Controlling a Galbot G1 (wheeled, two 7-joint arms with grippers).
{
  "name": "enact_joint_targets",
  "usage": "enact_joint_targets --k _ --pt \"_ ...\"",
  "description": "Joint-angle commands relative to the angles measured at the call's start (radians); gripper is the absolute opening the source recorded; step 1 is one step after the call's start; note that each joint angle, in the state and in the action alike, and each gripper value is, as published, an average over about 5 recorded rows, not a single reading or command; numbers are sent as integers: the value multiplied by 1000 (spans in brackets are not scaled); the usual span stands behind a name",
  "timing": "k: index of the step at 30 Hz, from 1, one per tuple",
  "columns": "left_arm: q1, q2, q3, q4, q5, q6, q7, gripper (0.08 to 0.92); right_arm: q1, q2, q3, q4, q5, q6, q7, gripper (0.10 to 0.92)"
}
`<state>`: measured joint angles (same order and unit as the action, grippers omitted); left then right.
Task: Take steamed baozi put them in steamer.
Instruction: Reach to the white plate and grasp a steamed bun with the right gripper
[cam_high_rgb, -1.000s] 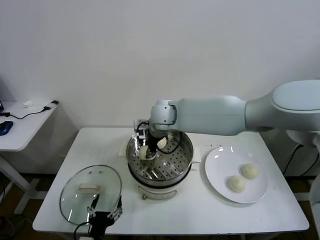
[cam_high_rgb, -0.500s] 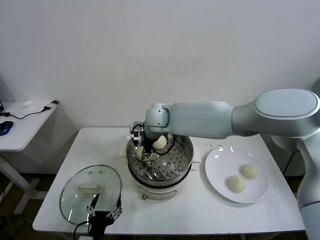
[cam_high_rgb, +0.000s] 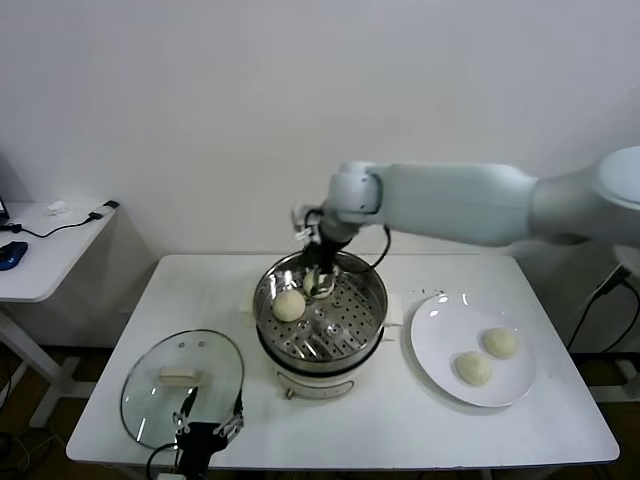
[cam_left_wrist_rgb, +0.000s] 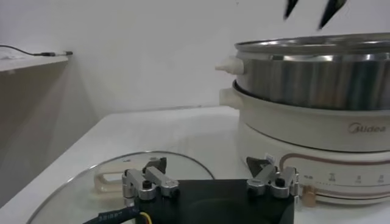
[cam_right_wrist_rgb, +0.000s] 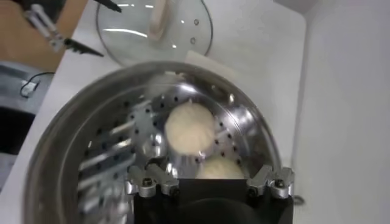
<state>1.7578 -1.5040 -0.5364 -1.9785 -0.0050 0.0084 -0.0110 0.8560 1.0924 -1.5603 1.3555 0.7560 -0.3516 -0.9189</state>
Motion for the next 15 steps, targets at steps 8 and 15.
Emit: enact_joint_targets --k 8,15 --pt "-6 0 -17 -17 -14 14 7 823 126 -626 -339 206 -399 247 -228 823" --pt "-7 -3 -31 -15 -16 17 7 823 -74 -651 -241 196 -422 164 -141 823"
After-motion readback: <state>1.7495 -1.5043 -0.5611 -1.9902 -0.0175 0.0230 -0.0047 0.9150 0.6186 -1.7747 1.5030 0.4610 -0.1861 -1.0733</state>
